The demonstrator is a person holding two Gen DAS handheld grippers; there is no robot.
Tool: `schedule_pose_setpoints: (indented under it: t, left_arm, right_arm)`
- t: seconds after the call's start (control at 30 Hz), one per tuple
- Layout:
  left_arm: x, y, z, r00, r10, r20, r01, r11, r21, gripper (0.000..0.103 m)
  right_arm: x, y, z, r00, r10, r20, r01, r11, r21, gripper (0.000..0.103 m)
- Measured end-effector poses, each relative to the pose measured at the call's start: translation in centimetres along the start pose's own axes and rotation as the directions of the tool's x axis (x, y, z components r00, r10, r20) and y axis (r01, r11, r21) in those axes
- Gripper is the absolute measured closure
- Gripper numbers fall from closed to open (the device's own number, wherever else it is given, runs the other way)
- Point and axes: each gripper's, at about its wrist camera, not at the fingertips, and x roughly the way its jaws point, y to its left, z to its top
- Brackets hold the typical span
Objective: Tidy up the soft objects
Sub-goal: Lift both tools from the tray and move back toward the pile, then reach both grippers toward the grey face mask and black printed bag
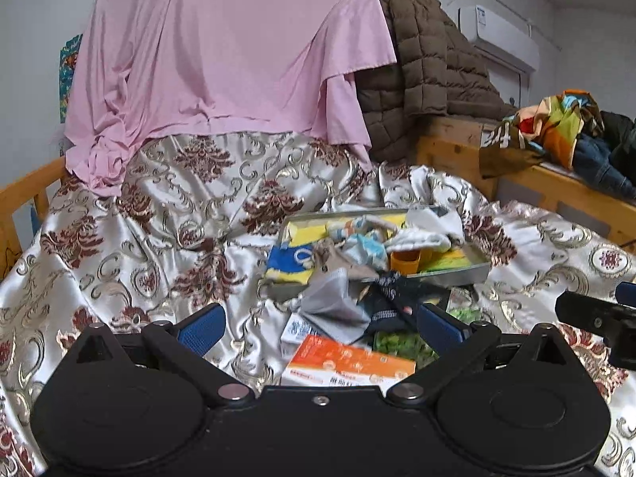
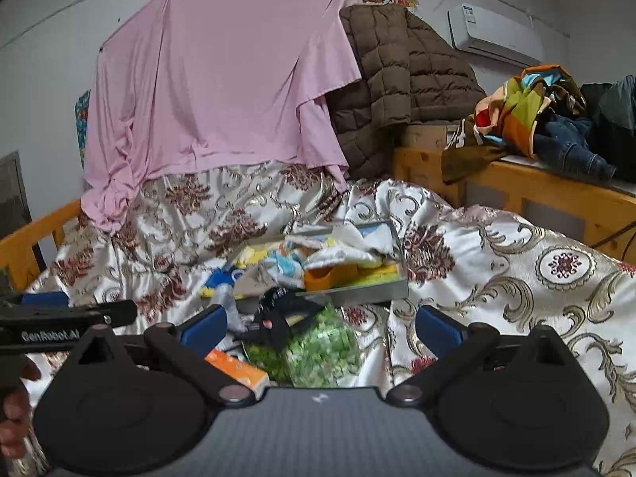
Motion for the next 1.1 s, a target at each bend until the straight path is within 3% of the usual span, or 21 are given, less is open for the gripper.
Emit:
schedule_pose_setpoints:
  t: [0.63,1.1]
  left_arm:
    - [2.4,0.0,-3.9,0.995,0.037,-0.095,-0.029,0.997,0.075,0.001]
    - [3.4,0.4,-6.0,0.990,0.068,-0.124,-0.053,0.991,0.121,0.001]
  right_arm:
    - [2.3,-0.7,-4.9,0.996,0.000,-0.085,-0.001,1.000,-0.018,0.000]
    - [3.9,0.2,-6.8,0.987,0.074,-0.141,-0.079,0.996,-0.031,0.000]
